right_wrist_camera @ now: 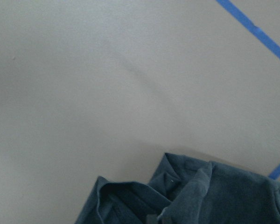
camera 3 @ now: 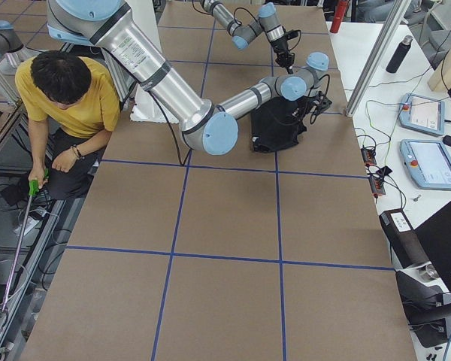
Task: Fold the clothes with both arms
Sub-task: 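Lay the fold down, open both grippers and raise both arms away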
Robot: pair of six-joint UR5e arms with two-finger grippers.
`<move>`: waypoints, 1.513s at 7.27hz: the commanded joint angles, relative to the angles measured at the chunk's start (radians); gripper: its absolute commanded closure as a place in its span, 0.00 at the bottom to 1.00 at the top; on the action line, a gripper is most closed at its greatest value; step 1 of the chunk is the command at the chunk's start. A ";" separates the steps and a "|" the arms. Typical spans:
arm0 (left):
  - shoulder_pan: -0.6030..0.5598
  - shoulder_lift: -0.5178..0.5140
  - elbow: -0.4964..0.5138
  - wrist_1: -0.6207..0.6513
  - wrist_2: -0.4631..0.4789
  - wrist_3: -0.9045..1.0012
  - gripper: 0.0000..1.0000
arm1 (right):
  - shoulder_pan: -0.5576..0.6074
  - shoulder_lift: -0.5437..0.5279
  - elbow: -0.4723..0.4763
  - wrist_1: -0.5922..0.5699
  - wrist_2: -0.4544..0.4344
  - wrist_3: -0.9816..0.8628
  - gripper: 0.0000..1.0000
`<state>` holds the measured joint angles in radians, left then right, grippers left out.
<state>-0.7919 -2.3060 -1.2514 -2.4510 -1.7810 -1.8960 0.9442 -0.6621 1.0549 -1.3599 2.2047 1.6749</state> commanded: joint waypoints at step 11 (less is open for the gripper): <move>-0.229 0.375 -0.214 -0.077 -0.150 0.974 0.00 | 0.304 -0.351 0.164 0.130 0.099 -0.656 0.00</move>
<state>-0.9834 -2.0743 -1.3737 -2.5287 -1.9258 -1.1209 1.1821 -0.8380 1.0922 -1.2279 2.3067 1.2347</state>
